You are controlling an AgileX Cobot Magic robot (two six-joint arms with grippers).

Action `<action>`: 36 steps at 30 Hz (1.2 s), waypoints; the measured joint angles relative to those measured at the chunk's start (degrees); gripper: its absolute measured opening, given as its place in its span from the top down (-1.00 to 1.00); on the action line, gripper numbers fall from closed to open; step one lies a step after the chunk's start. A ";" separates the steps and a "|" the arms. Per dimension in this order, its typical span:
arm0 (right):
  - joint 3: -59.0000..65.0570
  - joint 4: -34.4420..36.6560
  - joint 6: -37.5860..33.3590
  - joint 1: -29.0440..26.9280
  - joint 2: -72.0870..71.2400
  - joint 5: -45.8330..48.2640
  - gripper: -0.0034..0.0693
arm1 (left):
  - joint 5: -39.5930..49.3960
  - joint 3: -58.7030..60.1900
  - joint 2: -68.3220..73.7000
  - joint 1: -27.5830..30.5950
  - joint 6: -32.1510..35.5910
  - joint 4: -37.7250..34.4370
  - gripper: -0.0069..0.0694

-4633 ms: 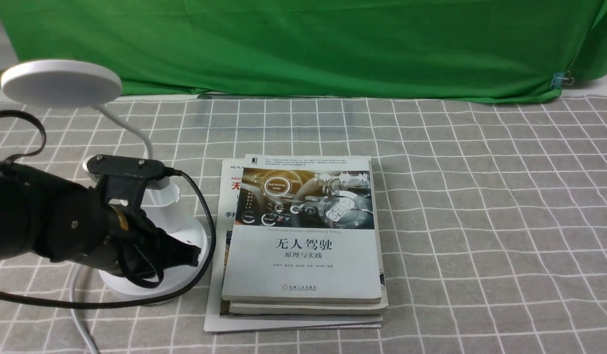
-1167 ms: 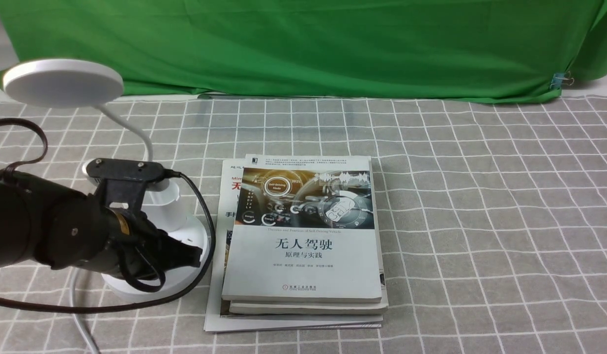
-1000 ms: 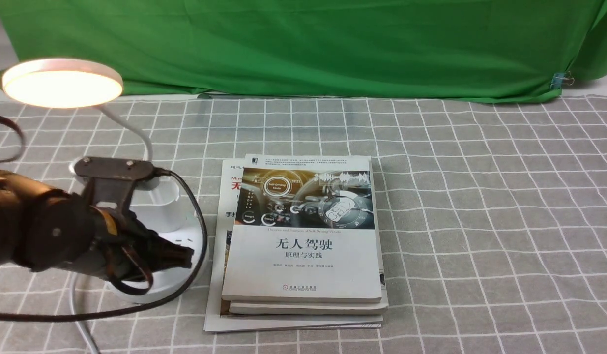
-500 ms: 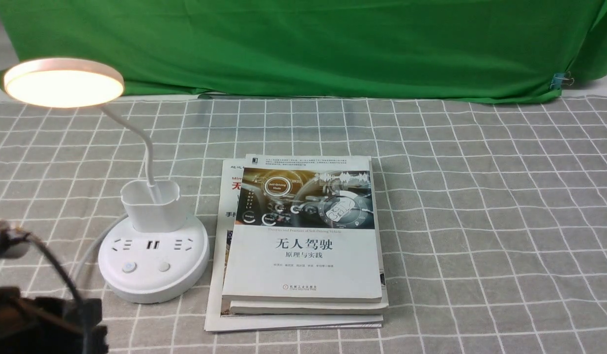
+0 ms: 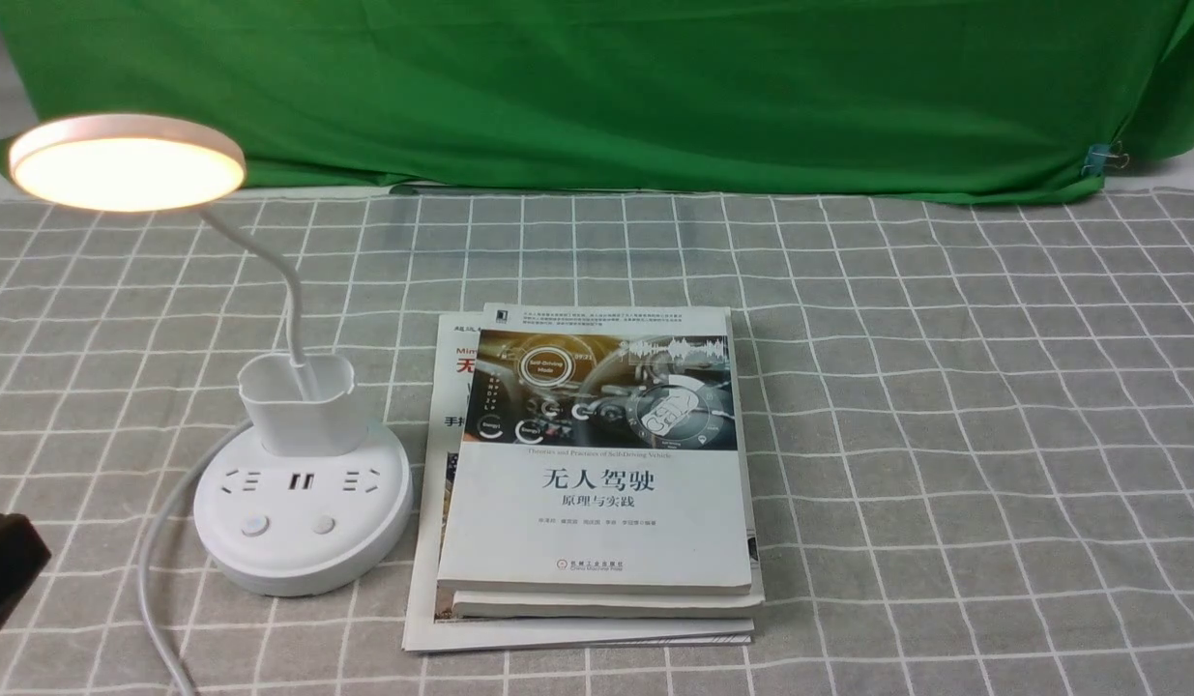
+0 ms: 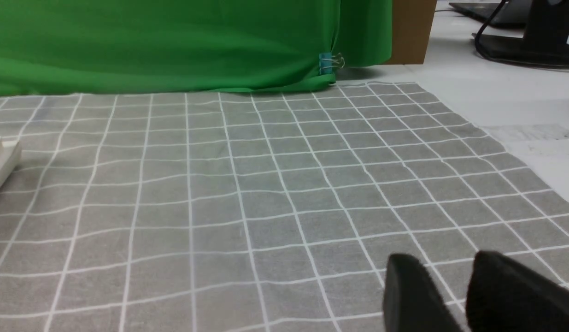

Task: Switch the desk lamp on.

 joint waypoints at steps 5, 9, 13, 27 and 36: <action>0.00 0.00 0.00 0.00 0.00 0.00 0.23 | 0.00 0.00 -0.06 0.00 2.48 0.00 0.77; 0.00 0.00 0.00 0.00 0.00 0.00 0.23 | 0.00 0.00 -0.06 0.00 2.61 0.00 0.77; 0.00 0.00 0.00 0.00 0.00 0.00 0.23 | -3.54 1.85 -0.19 0.06 2.66 2.48 0.77; 0.00 0.00 0.00 0.00 0.00 0.00 0.23 | -13.98 18.37 -7.91 15.00 15.40 6.00 0.77; 0.00 0.00 0.00 0.00 -0.06 0.04 0.23 | -10.45 18.73 -8.01 15.56 13.91 5.50 0.77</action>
